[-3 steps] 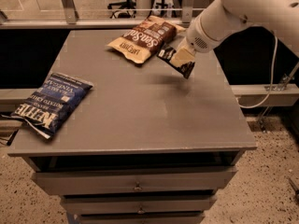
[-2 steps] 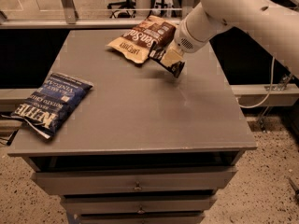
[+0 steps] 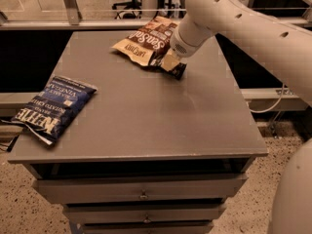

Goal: Move rxbar chocolate near brown chip bag

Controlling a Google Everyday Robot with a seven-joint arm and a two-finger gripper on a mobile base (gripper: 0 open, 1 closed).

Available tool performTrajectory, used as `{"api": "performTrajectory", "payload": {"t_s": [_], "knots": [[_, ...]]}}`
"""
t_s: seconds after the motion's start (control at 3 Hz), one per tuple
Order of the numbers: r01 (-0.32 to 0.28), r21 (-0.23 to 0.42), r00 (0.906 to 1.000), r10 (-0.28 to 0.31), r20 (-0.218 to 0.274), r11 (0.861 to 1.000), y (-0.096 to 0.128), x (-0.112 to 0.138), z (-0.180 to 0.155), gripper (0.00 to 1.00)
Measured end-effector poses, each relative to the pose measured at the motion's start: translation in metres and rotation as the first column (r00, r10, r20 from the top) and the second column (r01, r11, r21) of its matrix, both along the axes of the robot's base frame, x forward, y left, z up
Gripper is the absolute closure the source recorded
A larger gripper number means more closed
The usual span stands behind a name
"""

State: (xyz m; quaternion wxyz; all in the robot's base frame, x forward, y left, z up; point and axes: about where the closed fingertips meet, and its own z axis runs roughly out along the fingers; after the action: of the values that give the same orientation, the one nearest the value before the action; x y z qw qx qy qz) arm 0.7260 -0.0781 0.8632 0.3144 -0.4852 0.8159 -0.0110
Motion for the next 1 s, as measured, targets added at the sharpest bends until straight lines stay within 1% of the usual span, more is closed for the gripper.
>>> {"api": "performTrajectory", "payload": {"t_s": [0.33, 0.67, 1.0], "knots": [[0.014, -0.017, 0.9999, -0.014, -0.002, 1.000, 0.0007, 0.0073, -0.0064, 0.30], [0.015, -0.017, 0.9999, -0.015, 0.006, 1.000, 0.0029, 0.0101, -0.0057, 0.07], [0.005, -0.007, 0.9999, -0.005, 0.016, 1.000, 0.0057, 0.0091, -0.0003, 0.00]]}}
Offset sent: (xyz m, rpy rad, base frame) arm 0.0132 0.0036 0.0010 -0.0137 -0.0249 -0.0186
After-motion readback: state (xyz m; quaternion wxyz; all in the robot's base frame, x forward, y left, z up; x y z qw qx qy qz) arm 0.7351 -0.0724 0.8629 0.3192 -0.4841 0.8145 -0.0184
